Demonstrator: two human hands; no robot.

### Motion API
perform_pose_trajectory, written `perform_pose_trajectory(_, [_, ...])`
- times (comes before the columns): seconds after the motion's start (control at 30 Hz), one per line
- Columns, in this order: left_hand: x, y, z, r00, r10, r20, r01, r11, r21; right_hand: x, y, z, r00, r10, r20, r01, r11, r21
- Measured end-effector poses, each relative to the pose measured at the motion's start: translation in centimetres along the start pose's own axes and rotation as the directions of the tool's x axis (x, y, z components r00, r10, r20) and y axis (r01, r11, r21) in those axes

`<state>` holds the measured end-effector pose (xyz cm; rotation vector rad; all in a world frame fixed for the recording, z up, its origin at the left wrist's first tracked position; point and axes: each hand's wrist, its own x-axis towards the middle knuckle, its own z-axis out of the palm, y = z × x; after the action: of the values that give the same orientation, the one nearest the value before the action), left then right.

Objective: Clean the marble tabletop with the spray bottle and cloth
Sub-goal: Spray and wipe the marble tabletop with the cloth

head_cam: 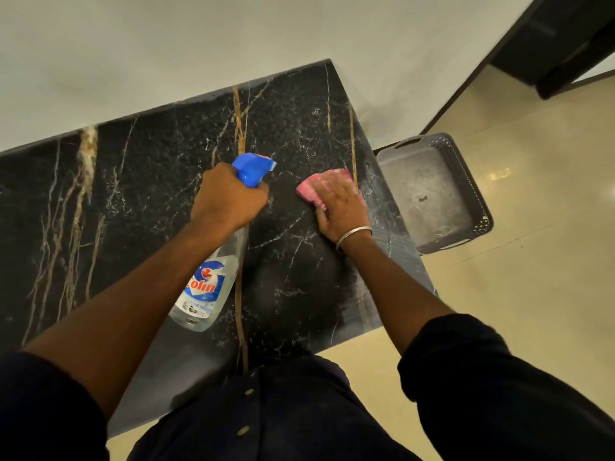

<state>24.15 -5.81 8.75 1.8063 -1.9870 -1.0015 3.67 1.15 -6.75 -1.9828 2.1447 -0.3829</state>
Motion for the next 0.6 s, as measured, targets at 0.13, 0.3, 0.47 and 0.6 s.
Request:
perform_pose_trajectory(0.13, [-1.0,-0.9,0.2,0.999,0.032,0.007,-0.032,0.999,0.003,-1.0,0.5,-0.3,0.985,0.165,-0.047,-0.165,0.986,-0.01])
perform_pose_trajectory(0.3, [-2.3,-1.3,1.2,1.0,0.003,0.013,-0.003,1.0,0.013,-5.3,-5.6,1.3,0.994,0.108,-0.016,-0.107,0.993,0.049])
perform_pose_trajectory(0.47, [-3.7,-1.4,2.0,1.0,-0.001,0.021,0.001,1.0,0.022,-9.4,-3.6,1.2,0.983,-0.18,0.028,0.179,0.984,0.017])
perform_pose_trajectory(0.6, [-4.9,-1.9,2.3,0.999,0.028,0.045,-0.029,0.999,0.013,-10.7,0.5,-0.2,1.0,-0.002,-0.029,0.003,1.0,0.024])
